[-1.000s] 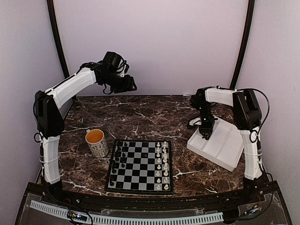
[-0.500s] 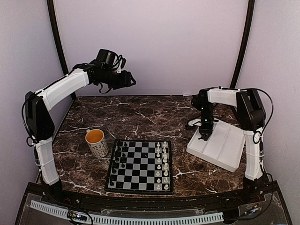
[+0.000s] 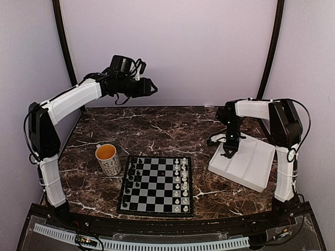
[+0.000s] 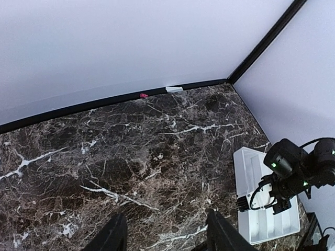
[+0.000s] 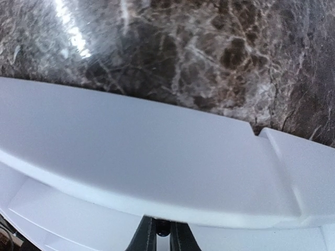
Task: Set up the chess pieces on the board
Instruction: Pick up the chess pile from the storage box.
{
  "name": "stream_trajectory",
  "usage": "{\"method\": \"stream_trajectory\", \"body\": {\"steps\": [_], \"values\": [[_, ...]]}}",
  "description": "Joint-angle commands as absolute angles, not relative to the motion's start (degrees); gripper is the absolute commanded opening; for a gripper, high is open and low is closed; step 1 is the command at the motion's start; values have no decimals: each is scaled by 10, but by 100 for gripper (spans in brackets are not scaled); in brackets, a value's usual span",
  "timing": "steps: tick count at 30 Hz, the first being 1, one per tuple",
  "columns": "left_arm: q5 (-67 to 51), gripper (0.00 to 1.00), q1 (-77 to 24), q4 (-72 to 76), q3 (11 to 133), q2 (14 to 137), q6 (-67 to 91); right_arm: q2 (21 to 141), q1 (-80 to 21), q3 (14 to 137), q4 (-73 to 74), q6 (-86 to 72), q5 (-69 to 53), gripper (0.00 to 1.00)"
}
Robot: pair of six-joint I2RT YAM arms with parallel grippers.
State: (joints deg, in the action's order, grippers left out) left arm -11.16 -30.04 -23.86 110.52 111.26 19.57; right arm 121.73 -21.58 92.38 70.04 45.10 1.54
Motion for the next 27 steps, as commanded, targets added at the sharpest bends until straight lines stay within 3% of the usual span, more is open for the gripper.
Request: {"method": "stream_trajectory", "body": {"steps": [1, 6, 11, 16, 27], "values": [[-100, 54, -338, -153, 1036, 1064, 153, 1161, -215, 874, 655, 448, -9, 7], [-84, 53, -375, -20, 935, 1027, 136, 1129, -213, 830, 601, 434, -28, 5], [-97, 52, -406, 20, 885, 1003, 156, 1068, -209, 820, 578, 401, -79, 4], [-164, 48, -439, 83, 809, 976, 221, 989, -209, 800, 553, 357, -159, 4], [-258, 40, -505, 198, 780, 1034, 358, 850, -230, 748, 506, 299, -289, 5]]}}
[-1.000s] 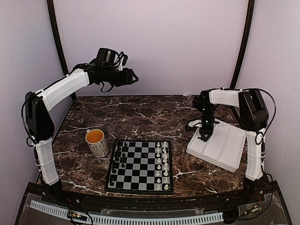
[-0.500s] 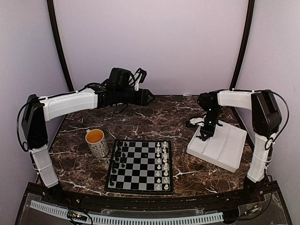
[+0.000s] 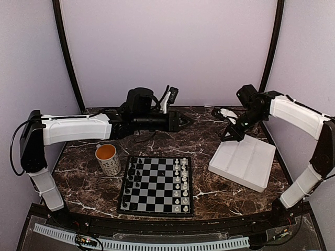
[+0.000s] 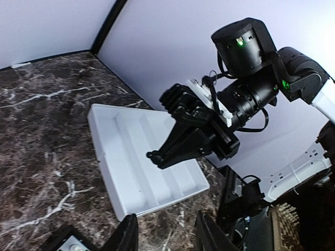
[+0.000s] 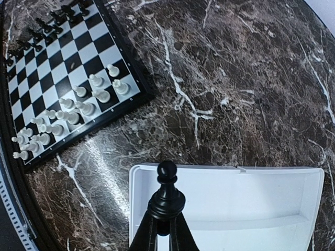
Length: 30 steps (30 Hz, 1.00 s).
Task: Set up the chess pieces on the board
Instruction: Pick up the chess pile from the storage box, then pick up the pawn from the chess pile.
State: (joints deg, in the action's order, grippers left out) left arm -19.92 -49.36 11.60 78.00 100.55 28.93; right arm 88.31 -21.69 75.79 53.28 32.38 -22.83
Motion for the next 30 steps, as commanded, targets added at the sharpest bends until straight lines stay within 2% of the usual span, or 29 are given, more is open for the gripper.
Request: {"method": "stream_trajectory", "body": {"steps": [1, 6, 14, 19, 30], "values": [[-265, 38, -505, 217, 786, 1041, 366, 844, -233, 748, 505, 299, -291, 5], [-296, 37, -512, 270, 801, 1083, 423, 844, -247, 755, 515, 305, -301, 5], [-311, 30, -513, 281, 840, 1136, 453, 843, -278, 753, 529, 315, -300, 6], [-329, 29, -513, 287, 868, 1167, 468, 842, -286, 751, 532, 318, -302, 6], [-346, 27, -516, 297, 869, 1176, 485, 855, -287, 755, 528, 313, -298, 6]]}}
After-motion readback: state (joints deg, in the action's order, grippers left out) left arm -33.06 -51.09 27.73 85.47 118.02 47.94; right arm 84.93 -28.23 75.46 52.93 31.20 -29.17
